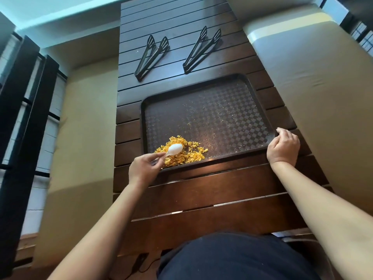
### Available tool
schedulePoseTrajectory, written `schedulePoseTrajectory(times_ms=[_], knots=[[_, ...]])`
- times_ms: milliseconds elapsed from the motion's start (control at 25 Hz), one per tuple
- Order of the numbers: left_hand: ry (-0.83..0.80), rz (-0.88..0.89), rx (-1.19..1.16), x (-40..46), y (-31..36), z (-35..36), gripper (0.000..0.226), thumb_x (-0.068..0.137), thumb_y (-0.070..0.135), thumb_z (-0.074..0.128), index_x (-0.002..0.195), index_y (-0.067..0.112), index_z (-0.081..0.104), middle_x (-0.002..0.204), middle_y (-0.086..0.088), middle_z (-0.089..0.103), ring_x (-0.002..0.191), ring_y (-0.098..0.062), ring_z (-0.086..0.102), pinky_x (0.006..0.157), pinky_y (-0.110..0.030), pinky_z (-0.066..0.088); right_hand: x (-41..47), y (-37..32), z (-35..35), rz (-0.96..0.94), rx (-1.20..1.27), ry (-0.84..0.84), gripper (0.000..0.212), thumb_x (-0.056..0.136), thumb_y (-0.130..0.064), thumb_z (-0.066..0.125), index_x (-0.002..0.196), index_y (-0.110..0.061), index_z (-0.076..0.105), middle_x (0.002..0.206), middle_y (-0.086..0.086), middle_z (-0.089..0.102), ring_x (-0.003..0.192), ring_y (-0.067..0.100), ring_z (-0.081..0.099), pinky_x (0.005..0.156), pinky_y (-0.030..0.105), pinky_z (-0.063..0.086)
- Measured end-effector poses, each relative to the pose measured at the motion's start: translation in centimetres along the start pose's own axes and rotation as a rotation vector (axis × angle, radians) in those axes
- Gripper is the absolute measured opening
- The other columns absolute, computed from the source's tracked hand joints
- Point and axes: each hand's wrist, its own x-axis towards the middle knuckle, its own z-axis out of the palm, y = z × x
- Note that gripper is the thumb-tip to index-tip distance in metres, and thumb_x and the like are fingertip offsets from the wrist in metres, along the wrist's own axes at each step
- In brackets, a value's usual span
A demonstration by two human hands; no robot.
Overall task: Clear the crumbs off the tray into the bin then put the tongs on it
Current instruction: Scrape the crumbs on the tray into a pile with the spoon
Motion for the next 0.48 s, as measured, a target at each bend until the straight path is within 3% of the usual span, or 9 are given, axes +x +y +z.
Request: schedulePoseTrajectory(times_ms=[200, 320, 480], knots=[[0.050, -0.072, 0.007, 1.3, 2.8, 1.6, 0.027, 0.090, 0.037, 0.058, 0.111, 0.026, 0.069, 0.106, 0.000, 0.071, 0.093, -0.016, 0.067, 0.072, -0.030, 0.055, -0.1, 0.0, -0.2, -0.004, 0.000, -0.004, 0.037, 0.078, -0.004, 0.038, 0.102, 0.005, 0.064, 0.103, 0.023, 0.066, 0.094, 0.043, 0.057, 0.088, 0.044, 0.042], [0.009, -0.148, 0.051, 0.4, 1.5, 1.4, 0.026, 0.090, 0.036, 0.057, 0.110, 0.025, 0.070, 0.106, -0.002, 0.071, 0.086, -0.017, 0.066, 0.071, -0.034, 0.057, -0.1, -0.1, -0.2, -0.005, 0.012, -0.009, 0.039, 0.078, -0.006, 0.037, 0.102, 0.005, 0.064, 0.103, 0.023, 0.066, 0.094, 0.043, 0.058, 0.089, 0.044, 0.042], [-0.001, -0.210, -0.110, 1.4, 0.2, 0.2, 0.025, 0.091, 0.031, 0.058, 0.109, 0.019, 0.071, 0.104, -0.006, 0.071, 0.088, -0.015, 0.064, 0.066, -0.024, 0.049, -0.1, -0.1, -0.1, -0.003, 0.022, -0.009, 0.040, 0.077, -0.008, 0.036, 0.102, 0.005, 0.065, 0.103, 0.023, 0.066, 0.094, 0.042, 0.058, 0.088, 0.043, 0.042]])
